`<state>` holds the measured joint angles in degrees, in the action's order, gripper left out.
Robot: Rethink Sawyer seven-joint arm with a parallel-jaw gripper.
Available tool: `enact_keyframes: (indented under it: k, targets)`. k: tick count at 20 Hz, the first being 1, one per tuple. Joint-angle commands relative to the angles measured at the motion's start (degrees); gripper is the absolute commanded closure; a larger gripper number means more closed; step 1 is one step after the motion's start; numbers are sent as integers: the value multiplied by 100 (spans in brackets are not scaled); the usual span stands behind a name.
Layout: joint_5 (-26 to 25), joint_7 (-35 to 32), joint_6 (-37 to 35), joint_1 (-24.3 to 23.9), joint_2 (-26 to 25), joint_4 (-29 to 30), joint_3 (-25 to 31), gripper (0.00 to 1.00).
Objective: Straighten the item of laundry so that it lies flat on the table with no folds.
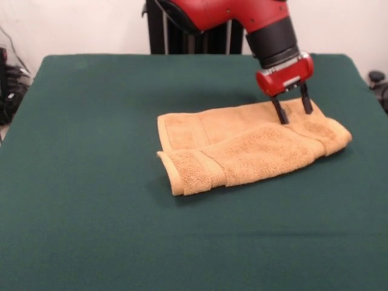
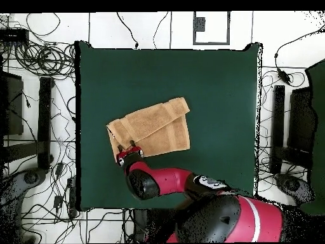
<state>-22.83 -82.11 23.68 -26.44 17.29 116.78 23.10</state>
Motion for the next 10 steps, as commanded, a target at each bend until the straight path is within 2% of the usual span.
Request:
enact_keyframes:
  k: [1,10]
  targets:
    - [807,-1516,68,280,-373,-1386,582,0]
    - [1123,-1383,-537,271,8,-1298,674,0]
